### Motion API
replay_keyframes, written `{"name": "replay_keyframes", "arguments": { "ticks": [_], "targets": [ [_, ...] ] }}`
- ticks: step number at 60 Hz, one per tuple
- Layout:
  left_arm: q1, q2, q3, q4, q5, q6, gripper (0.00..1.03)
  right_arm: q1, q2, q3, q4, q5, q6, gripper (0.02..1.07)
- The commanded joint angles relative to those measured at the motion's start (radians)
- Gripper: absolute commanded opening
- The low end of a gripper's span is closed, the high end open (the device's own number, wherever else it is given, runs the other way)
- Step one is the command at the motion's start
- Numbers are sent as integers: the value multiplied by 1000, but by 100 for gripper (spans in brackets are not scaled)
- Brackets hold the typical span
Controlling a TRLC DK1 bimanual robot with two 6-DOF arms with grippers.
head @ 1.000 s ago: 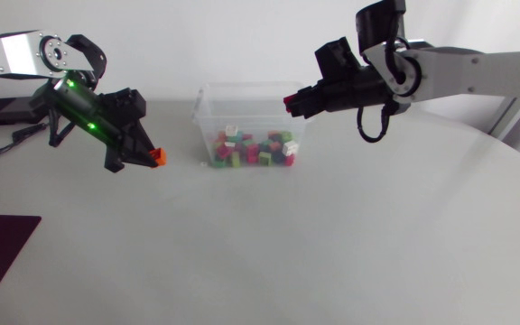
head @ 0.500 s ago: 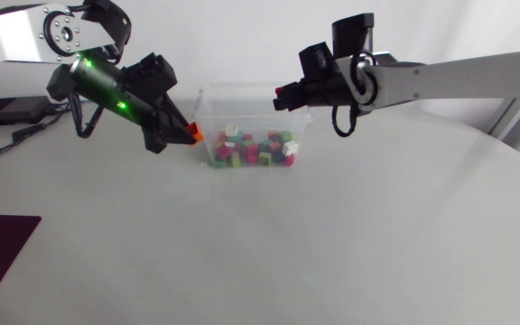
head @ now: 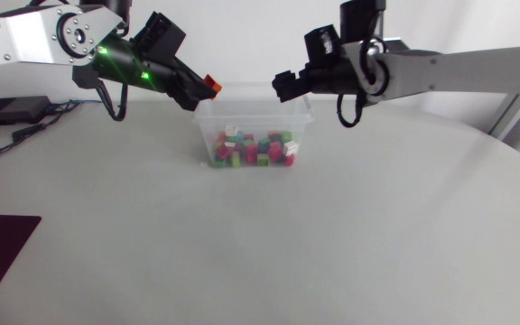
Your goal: Place the duplo bricks in the container
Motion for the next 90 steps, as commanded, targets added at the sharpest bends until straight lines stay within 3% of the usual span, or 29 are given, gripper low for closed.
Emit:
{"name": "replay_keyframes", "arguments": {
  "ticks": [1, 23, 39, 42, 44, 45, 46, 47, 48, 53, 65, 84, 90],
  "targets": [
    [-7, 43, 38, 53, -11, -89, 8, -18, -106, -87, 16, 3, 28, 102],
    [-44, 215, 150, 277, -165, -229, 8, -71, -424, -375, 11, 6, 24, 102],
    [-56, 316, 222, 359, -309, -271, 10, -114, -605, -553, -9, 43, -36, 102],
    [-56, 339, 243, 358, -320, -278, 16, -119, -631, -575, -18, 47, -44, 102],
    [-55, 350, 251, 358, -326, -278, 29, -123, -651, -587, -27, 50, -47, 102],
    [-56, 354, 254, 358, -343, -281, 42, -125, -660, -593, -29, 52, -48, 102],
    [-56, 354, 254, 358, -344, -281, 44, -126, -663, -595, -29, 52, -48, 102],
    [-58, 354, 254, 359, -364, -285, 68, -133, -683, -605, -33, 58, -48, 102],
    [-59, 354, 252, 359, -372, -285, 82, -134, -698, -611, -38, 64, -48, 102],
    [-61, 328, 236, 359, -401, -293, 99, -140, -754, -630, -53, 82, -45, 102],
    [-35, 222, 163, 372, -452, -317, 99, -133, -889, -687, -61, 190, -42, 102],
    [23, -34, -108, 525, -559, -316, 99, -139, -1094, -785, -75, 283, -61, 102],
    [37, -117, -177, 531, -565, -316, 99, -139, -1157, -812, -85, 308, -76, 102]
  ]
}}
